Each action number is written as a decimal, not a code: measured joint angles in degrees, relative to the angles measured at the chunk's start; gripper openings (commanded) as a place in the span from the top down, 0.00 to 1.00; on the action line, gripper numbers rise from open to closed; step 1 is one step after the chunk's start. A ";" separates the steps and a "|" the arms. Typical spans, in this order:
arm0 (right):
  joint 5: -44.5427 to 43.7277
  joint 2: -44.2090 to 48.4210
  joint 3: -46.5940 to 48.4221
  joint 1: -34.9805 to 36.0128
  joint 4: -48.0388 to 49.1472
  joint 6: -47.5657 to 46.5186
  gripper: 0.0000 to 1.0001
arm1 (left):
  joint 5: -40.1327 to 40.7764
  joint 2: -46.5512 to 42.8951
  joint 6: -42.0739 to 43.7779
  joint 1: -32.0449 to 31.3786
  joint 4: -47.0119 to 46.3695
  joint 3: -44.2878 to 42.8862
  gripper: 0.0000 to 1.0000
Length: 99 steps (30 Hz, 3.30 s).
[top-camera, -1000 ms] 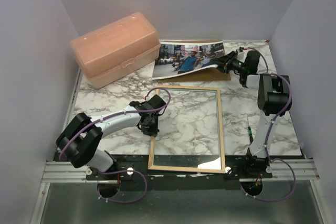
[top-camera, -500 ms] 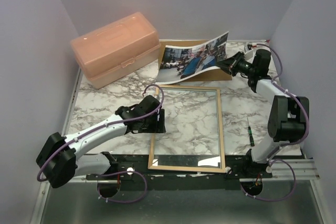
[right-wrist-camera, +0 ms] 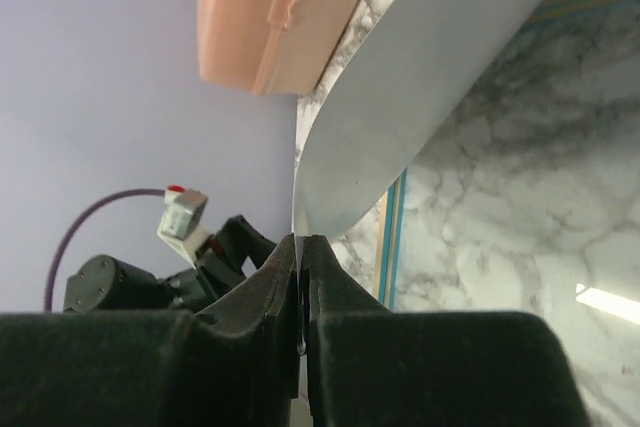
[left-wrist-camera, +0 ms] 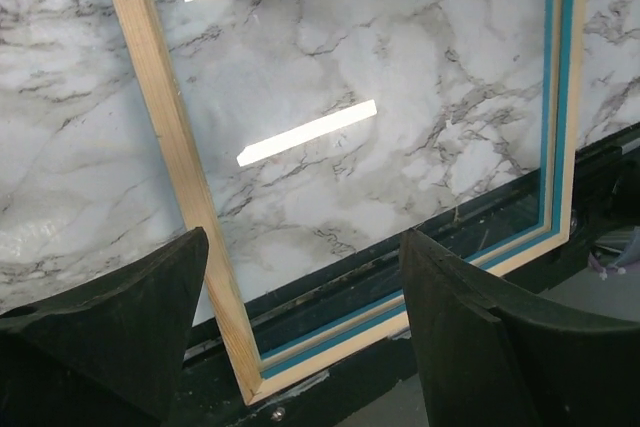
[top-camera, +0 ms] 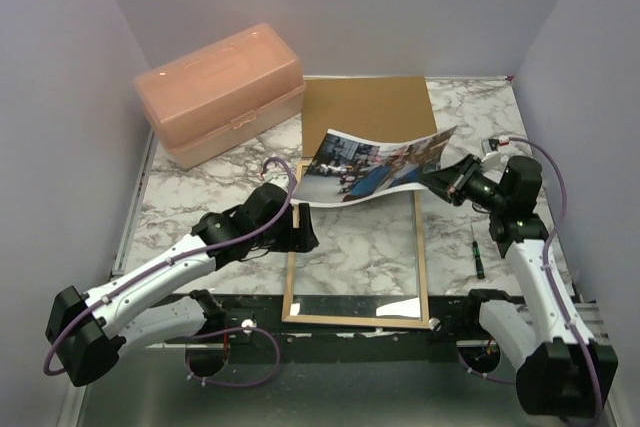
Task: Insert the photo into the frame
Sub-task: Pick up the photo at the center of the board, then turn over the photo from the photo frame.
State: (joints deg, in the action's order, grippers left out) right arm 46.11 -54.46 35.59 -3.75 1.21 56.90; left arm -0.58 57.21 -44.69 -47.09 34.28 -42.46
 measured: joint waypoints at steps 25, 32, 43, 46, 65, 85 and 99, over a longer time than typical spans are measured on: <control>-0.92 12.48 3.02 0.02 -27.76 -1.27 0.84 | 5.05 4.24 23.23 -14.97 -14.82 -7.56 0.08; -1.05 13.77 2.12 0.02 -28.15 -0.92 0.84 | 5.97 7.96 27.26 -16.31 -19.08 -7.61 0.16; -0.98 13.81 1.66 0.02 -28.30 -0.35 0.83 | 9.66 17.46 30.60 -18.95 -22.36 -12.17 0.39; -0.96 13.81 1.09 0.02 -28.33 -0.35 0.83 | 11.63 20.20 31.06 -19.89 -23.93 -13.40 0.48; -1.05 15.50 0.13 0.02 -30.88 -0.44 0.77 | 21.07 31.50 32.44 -23.30 -28.02 -14.32 0.99; -3.32 17.09 -0.90 0.02 -34.36 -3.04 0.00 | 21.81 24.90 26.25 -23.52 -16.00 -23.10 1.00; -7.93 21.35 8.63 0.04 -38.77 -4.20 0.00 | 11.56 15.04 22.16 -20.09 -10.62 -24.92 1.00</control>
State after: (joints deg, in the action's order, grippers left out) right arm 38.17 -33.10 44.23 -3.70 -37.56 52.71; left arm 10.98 72.25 -22.52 -67.18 23.66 -67.37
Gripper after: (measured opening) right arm 0.997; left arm 0.007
